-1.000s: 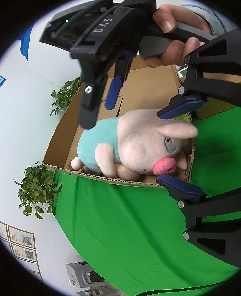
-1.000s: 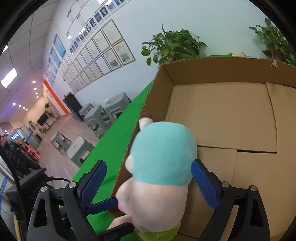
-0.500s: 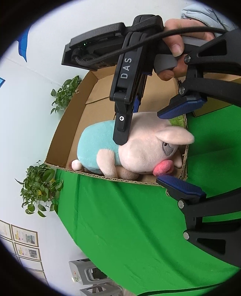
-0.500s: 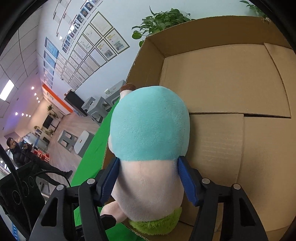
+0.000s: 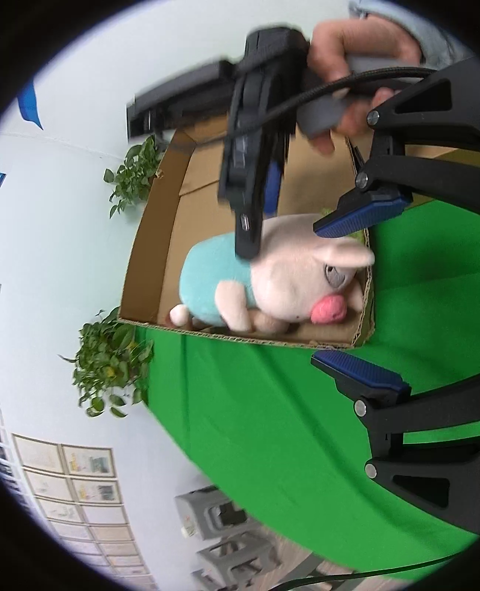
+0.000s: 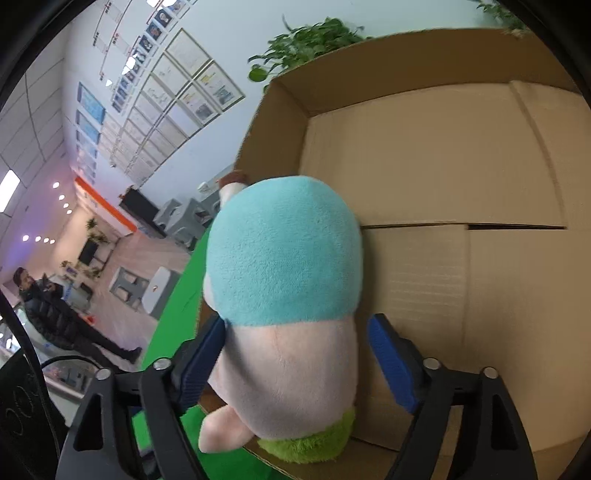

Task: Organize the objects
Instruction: 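Withdraw the left gripper and move it toward the long brown box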

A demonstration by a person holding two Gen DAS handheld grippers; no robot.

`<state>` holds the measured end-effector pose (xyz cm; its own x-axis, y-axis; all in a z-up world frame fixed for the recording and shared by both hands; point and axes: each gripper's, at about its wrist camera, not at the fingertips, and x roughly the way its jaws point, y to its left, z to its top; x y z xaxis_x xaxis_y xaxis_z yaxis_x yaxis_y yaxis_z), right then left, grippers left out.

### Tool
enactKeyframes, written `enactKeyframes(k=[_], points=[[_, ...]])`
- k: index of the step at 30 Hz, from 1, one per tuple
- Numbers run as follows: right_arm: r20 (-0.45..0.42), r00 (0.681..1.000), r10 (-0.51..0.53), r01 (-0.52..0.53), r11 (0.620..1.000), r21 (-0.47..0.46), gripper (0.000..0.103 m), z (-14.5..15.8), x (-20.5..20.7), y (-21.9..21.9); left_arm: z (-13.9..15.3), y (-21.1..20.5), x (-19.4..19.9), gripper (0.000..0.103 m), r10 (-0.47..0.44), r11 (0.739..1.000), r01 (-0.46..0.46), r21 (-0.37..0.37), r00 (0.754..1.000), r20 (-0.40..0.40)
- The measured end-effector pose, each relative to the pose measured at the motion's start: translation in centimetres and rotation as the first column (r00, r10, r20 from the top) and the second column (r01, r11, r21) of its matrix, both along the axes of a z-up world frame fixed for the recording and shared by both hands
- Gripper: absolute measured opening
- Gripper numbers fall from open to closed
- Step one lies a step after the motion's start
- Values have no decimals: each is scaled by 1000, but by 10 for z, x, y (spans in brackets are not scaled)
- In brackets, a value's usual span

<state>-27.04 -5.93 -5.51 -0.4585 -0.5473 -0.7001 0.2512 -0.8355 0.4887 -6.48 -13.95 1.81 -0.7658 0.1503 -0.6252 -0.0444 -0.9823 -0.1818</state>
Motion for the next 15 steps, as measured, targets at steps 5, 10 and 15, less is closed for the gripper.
enactKeyframes(k=[5, 10, 15], points=[[-68, 994, -89, 91, 996, 13, 103, 22, 44, 47, 12, 11, 13, 75, 52, 995, -54, -83, 998, -23], [-111, 979, -169, 181, 977, 110, 103, 27, 123, 102, 34, 34, 33, 82, 104, 986, -119, -121, 987, -121], [-205, 958, -199, 232, 961, 151, 103, 44, 183, 128, 42, 62, 40, 82, 81, 990, -95, -106, 988, -130]])
